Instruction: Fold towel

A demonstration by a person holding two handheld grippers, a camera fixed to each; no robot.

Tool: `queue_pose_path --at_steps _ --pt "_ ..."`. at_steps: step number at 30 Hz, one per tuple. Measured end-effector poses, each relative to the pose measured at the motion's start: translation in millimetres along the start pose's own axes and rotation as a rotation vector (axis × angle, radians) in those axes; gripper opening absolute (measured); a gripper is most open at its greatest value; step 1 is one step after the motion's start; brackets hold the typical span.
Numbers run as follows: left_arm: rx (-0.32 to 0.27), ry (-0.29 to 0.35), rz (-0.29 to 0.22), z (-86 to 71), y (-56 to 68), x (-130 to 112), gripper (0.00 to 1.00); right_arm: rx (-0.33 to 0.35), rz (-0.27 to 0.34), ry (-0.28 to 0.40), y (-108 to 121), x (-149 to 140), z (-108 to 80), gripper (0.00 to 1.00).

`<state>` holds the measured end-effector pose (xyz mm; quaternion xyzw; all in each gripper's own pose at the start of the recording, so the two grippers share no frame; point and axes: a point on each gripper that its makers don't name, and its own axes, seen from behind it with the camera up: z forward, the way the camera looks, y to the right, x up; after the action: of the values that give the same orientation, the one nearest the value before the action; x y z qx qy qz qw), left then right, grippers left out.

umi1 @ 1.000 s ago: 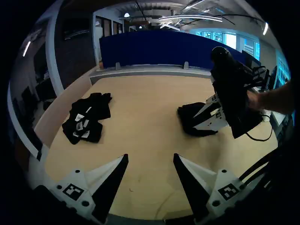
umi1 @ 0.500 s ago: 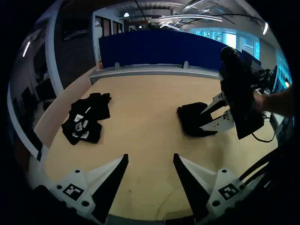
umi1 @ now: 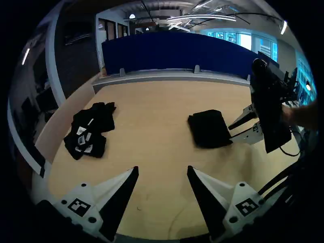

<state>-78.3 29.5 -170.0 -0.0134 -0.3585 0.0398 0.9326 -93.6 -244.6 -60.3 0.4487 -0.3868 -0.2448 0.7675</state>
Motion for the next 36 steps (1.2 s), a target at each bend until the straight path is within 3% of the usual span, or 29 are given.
queue_pose_path --at_steps 16,20,32,36 --pt "-0.015 0.005 0.009 -1.8 7.8 6 0.89 -0.027 0.044 -0.036 -3 -27 1.1 0.67" --pt "-0.015 0.004 0.008 -1.1 7.5 4 0.89 -0.030 0.054 -0.044 -4 -32 3.0 0.56" --pt "-0.015 0.001 0.010 0.7 5.6 1 0.89 -0.044 0.111 -0.042 -6 -38 8.7 0.09" --pt "-0.016 0.001 0.013 0.8 5.5 2 0.89 -0.050 0.106 -0.035 -6 -38 7.6 0.05"
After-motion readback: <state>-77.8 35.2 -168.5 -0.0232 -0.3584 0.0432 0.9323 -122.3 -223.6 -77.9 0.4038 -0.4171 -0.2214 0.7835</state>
